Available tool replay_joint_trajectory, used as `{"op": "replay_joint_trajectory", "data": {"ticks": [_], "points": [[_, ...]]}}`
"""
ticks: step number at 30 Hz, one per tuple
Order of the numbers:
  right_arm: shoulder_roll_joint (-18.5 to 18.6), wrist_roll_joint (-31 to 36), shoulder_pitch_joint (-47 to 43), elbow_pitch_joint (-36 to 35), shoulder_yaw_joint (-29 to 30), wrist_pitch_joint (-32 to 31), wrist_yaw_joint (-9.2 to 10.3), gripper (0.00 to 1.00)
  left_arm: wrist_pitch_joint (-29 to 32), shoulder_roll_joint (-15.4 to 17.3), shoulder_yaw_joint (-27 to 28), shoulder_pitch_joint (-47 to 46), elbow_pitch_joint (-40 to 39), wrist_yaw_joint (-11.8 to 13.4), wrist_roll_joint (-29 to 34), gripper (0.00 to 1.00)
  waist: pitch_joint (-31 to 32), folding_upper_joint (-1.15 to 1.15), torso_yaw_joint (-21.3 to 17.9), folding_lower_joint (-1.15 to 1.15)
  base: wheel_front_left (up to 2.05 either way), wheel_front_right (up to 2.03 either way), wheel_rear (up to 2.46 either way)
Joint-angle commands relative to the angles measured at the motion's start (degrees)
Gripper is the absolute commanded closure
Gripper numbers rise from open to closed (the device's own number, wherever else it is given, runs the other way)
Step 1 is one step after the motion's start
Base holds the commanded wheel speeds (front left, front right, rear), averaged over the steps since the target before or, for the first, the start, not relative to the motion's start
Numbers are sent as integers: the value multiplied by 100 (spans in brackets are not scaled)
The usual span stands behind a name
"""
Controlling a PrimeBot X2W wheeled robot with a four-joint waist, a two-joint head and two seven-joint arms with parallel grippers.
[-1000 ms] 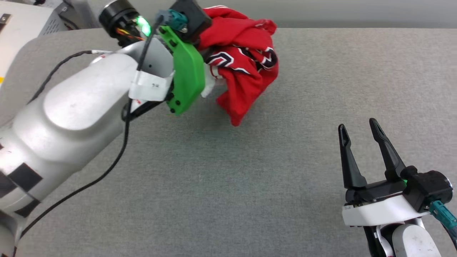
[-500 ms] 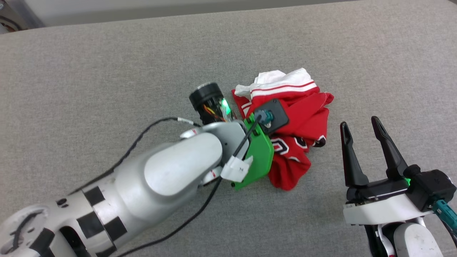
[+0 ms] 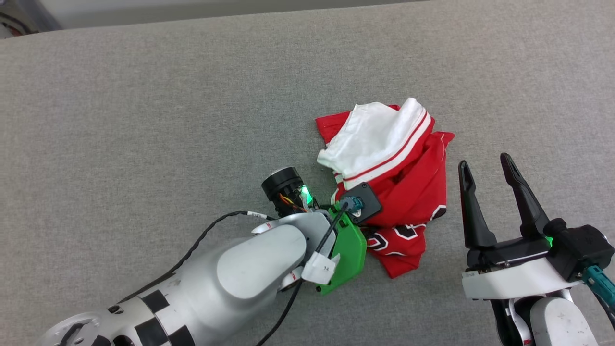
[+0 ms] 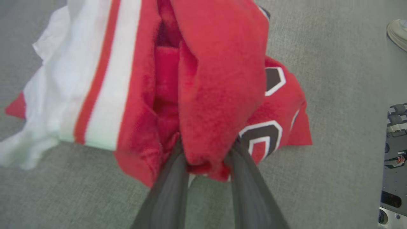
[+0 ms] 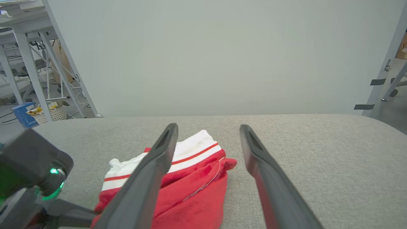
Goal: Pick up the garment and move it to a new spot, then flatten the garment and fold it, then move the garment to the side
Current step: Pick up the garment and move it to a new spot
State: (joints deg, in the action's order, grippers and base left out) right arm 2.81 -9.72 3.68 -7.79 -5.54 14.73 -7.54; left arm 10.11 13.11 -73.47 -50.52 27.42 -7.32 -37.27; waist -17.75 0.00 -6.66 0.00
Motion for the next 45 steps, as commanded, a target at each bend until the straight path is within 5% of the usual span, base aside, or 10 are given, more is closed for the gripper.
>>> {"op": "replay_joint_trajectory", "data": {"ticks": [1,6,13,19,27,35,45], "points": [[7,5,37,17,16,27,5,0,-249,-37,12,-115,131,-16,43,0,106,0,77,0,0,0,0],[7,11,-101,64,108,27,5,0,-1166,-218,245,-240,434,23,-38,0,376,0,237,0,0,0,0],[7,28,-347,88,202,27,5,0,-2231,-238,796,-149,431,573,-59,0,763,0,531,0,0,0,0],[7,78,-551,126,343,27,5,0,-2504,170,1545,398,-25,1355,112,0,1049,0,847,0,0,0,0],[7,81,-679,162,481,27,5,0,-2510,484,2989,1638,-1113,1932,678,0,1226,0,1030,0,0,0,0],[7,71,-841,198,569,27,5,0,-2510,470,4499,3052,-1747,2053,1239,0,1449,0,1102,0,0,0,0],[7,-36,-1045,274,652,27,5,0,-2511,151,5700,4321,-2027,1679,1992,0,1637,0,1128,0,0,0,0]]}}
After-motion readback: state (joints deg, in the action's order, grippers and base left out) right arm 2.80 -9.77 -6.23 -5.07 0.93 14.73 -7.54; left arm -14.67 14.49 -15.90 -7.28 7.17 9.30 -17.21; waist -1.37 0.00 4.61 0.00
